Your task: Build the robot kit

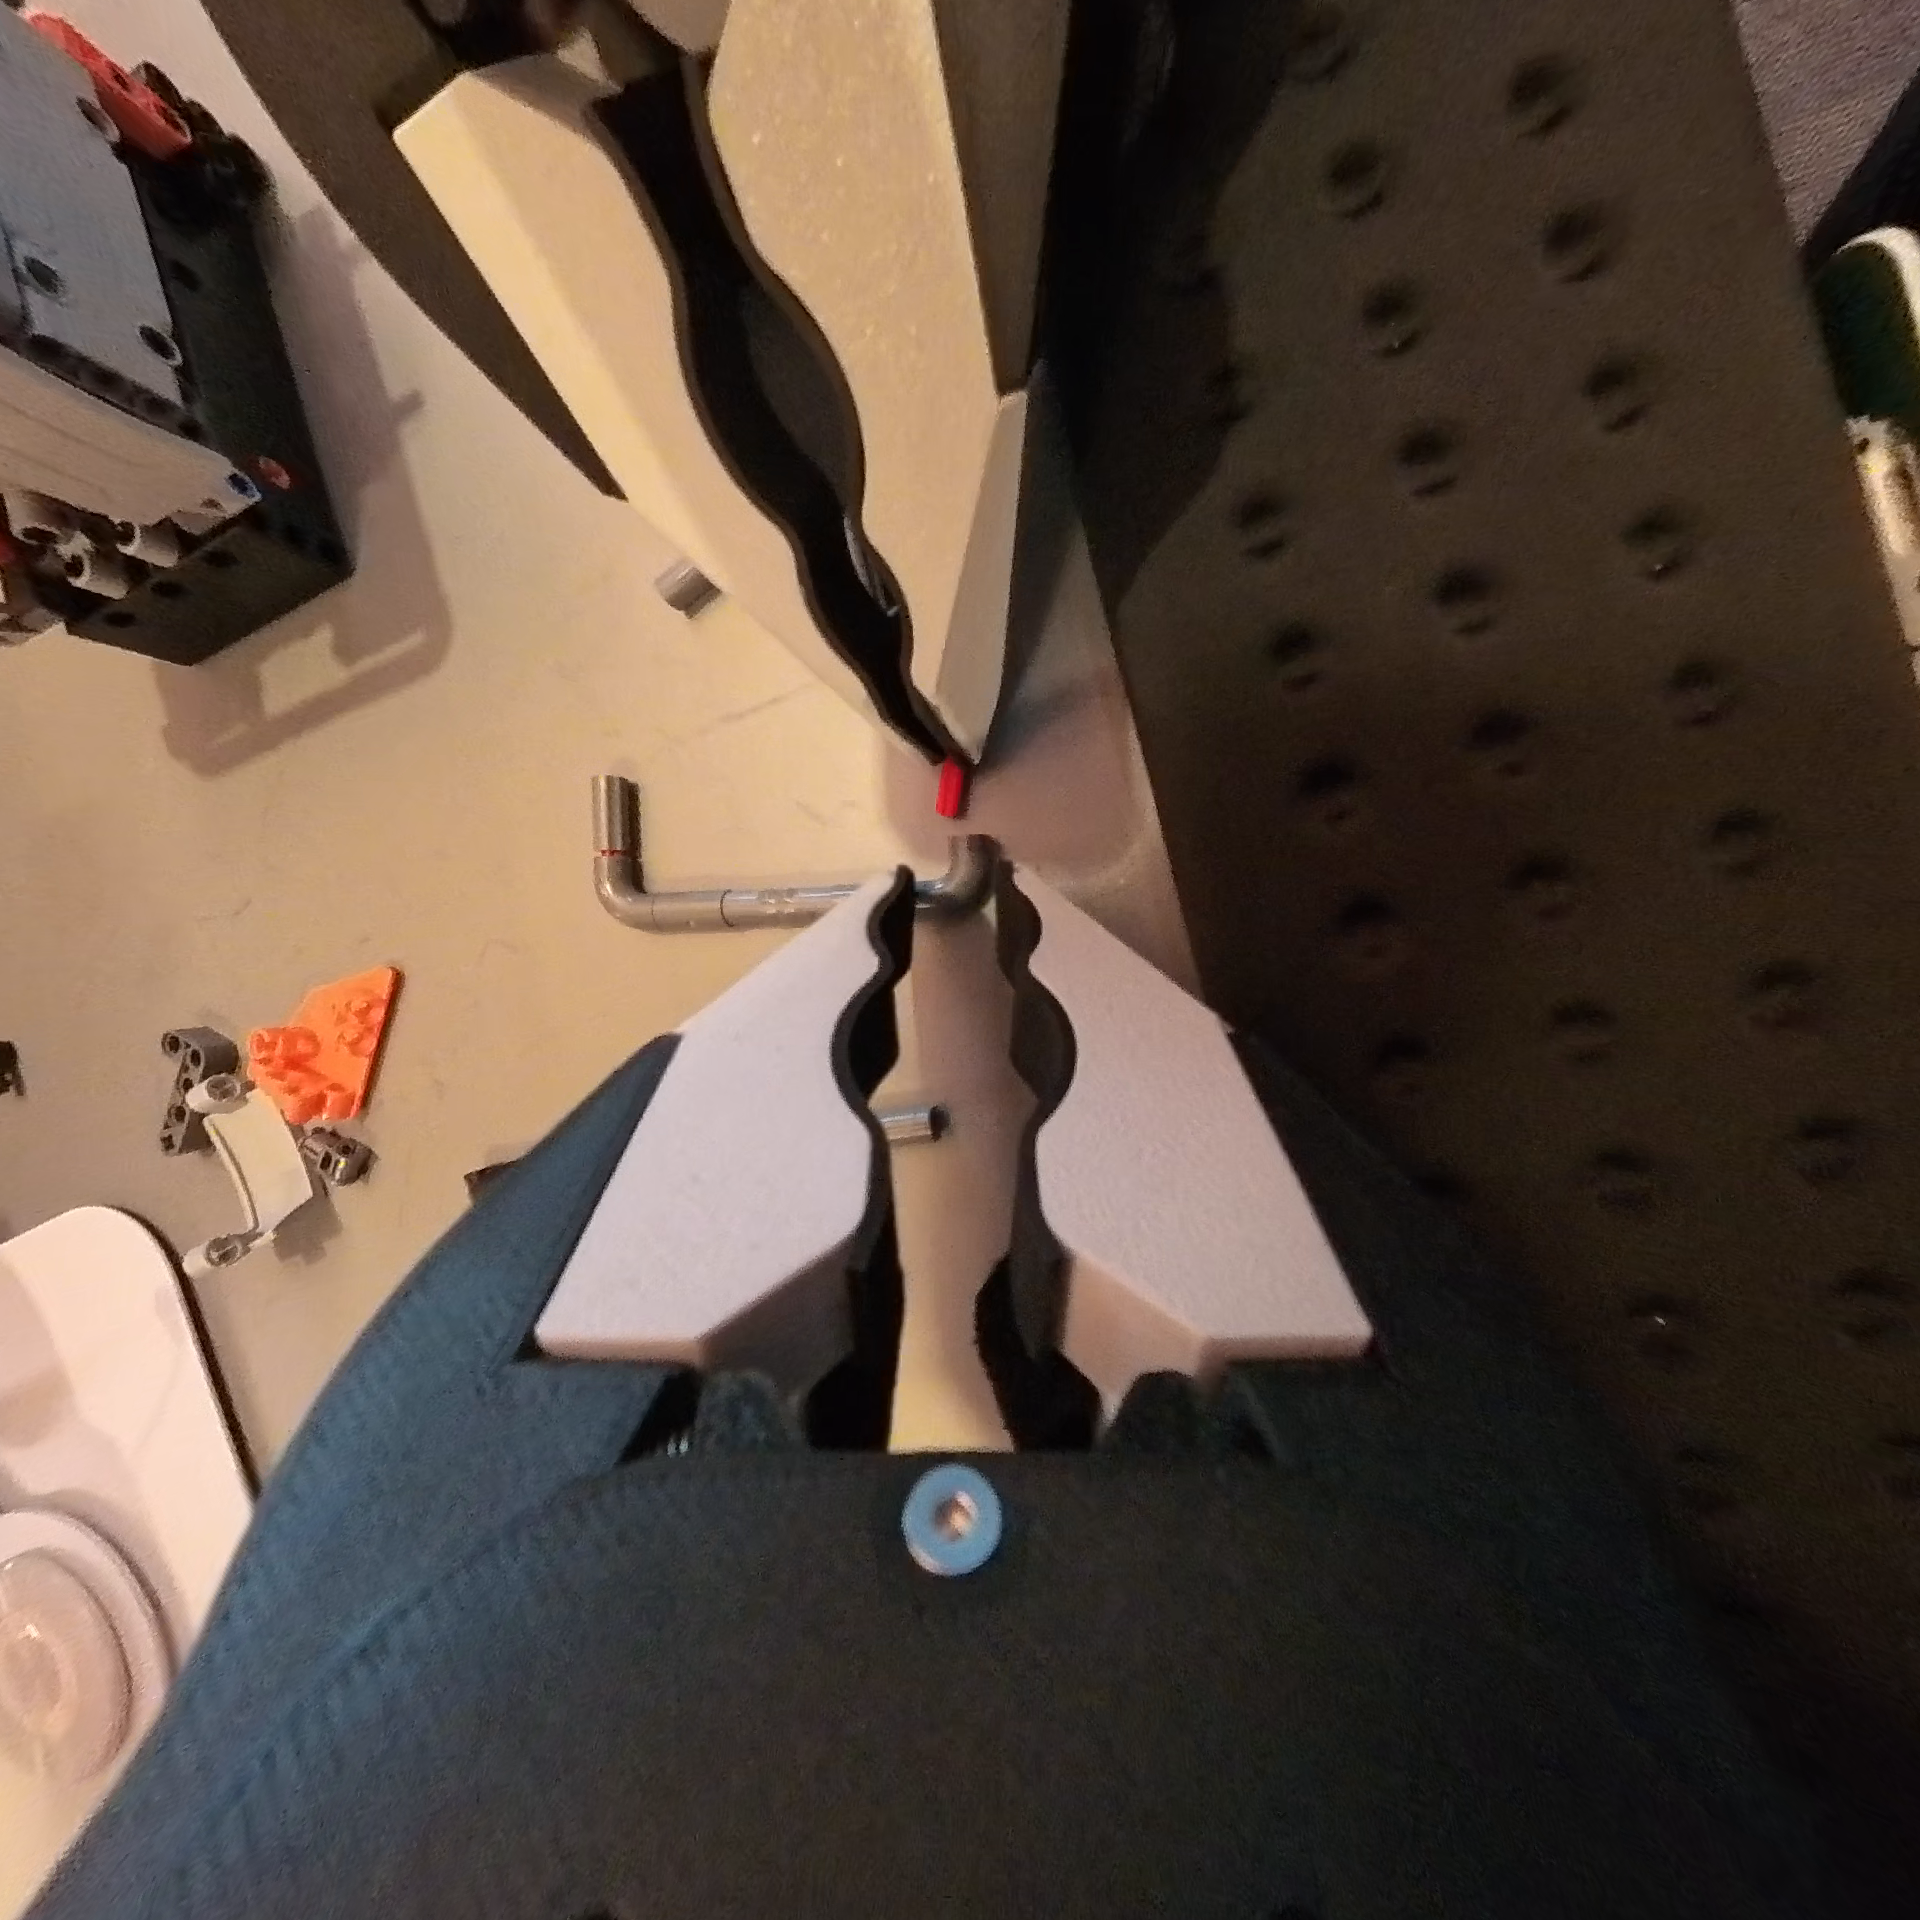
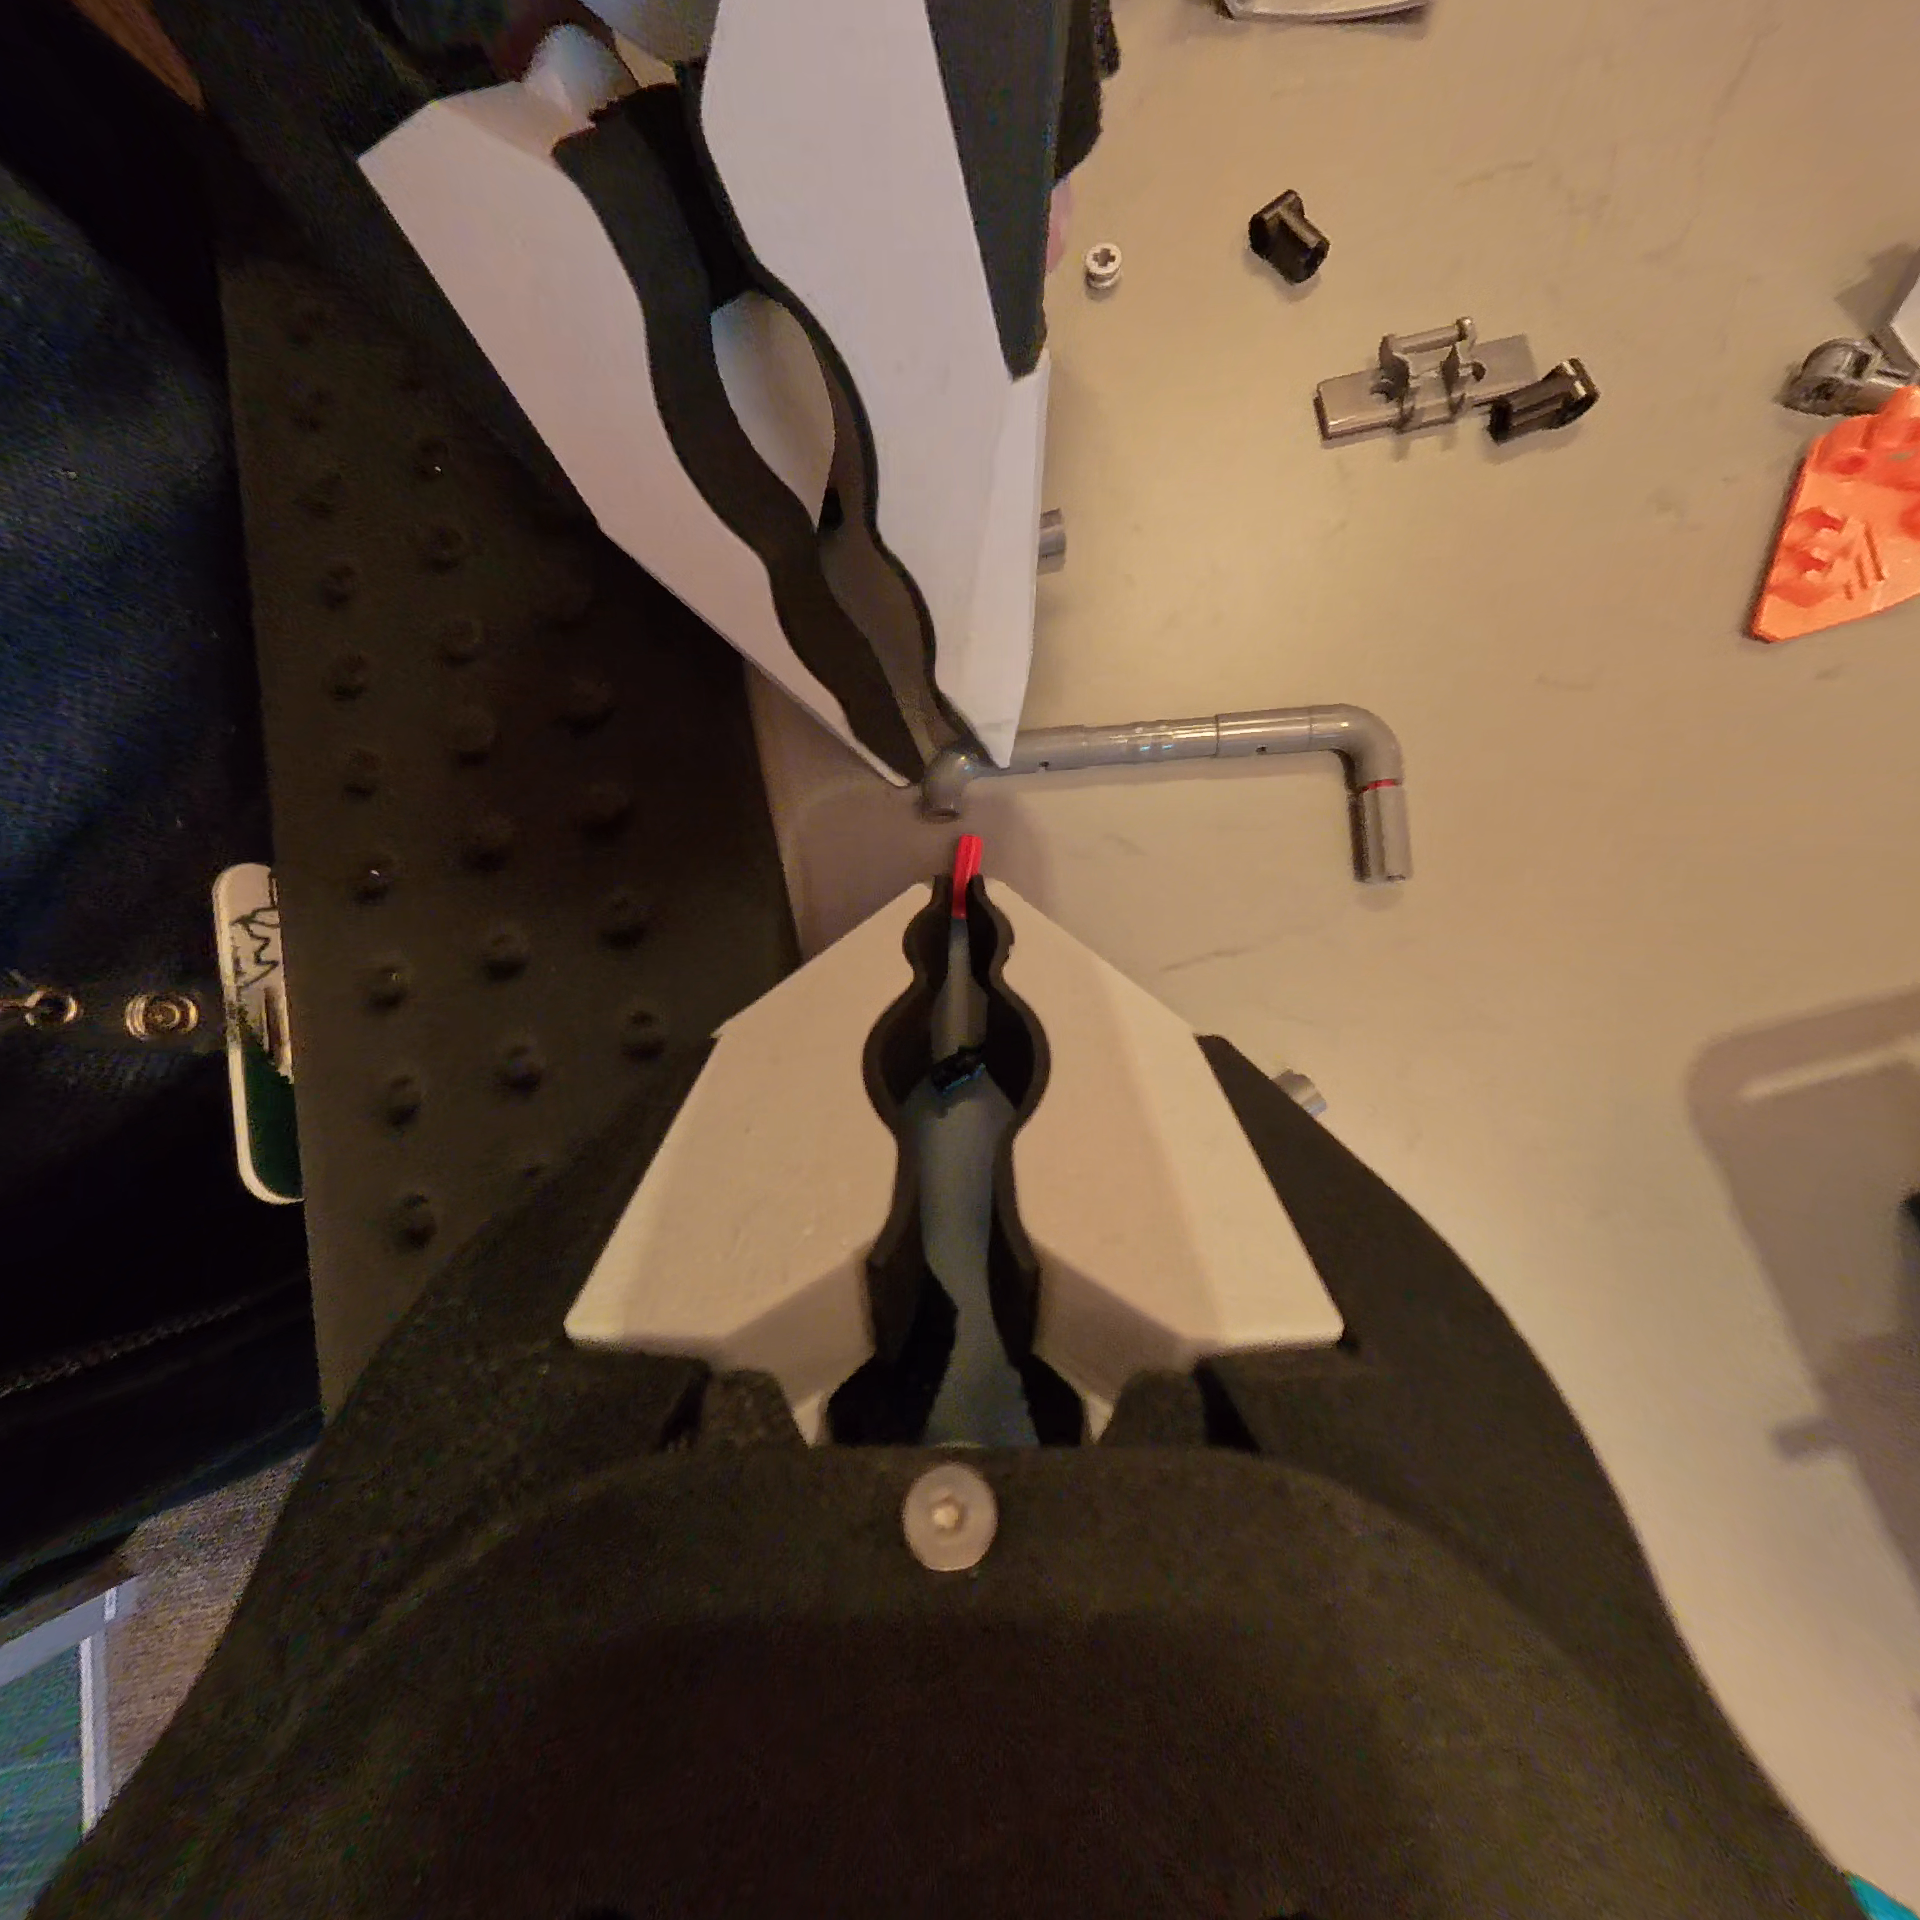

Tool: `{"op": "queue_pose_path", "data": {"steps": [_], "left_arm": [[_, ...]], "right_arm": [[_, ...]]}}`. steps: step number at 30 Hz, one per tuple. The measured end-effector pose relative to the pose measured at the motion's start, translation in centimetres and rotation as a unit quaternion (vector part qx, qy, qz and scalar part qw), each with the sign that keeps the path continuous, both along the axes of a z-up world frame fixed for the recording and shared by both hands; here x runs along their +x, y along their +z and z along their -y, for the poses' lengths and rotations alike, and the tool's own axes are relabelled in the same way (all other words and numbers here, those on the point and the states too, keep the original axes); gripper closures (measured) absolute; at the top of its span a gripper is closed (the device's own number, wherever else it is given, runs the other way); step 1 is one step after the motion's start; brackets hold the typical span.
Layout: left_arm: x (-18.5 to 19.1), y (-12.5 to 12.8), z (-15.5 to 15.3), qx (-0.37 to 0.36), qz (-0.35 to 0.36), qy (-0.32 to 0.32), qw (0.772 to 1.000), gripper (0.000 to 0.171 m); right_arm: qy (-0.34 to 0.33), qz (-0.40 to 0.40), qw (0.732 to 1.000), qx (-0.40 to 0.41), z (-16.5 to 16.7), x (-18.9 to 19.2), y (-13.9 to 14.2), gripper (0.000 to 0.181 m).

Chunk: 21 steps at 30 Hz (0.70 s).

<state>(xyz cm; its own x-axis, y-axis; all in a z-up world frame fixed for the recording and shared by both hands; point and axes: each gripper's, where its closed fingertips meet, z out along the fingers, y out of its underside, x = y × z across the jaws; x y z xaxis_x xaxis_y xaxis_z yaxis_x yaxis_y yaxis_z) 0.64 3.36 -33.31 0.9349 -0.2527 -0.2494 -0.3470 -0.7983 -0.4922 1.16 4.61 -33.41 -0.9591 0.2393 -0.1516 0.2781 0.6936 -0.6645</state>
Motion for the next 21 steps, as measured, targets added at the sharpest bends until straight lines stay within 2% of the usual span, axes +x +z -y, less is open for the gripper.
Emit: {"op": "queue_pose_path", "data": {"steps": [13,21], "left_arm": [[0.21,-0.13,-0.20,0.001,0.018,0.001,1.000,0.164],[0.50,-0.33,-0.34,-0.005,0.057,-0.020,0.998,0.165]], "right_arm": [[0.037,-0.003,0.999,-0.027,0.46,-0.06,0.05,0.181],[0.126,-0.025,0.992,-0.009,0.53,0.06,0.03,0.181]]}}
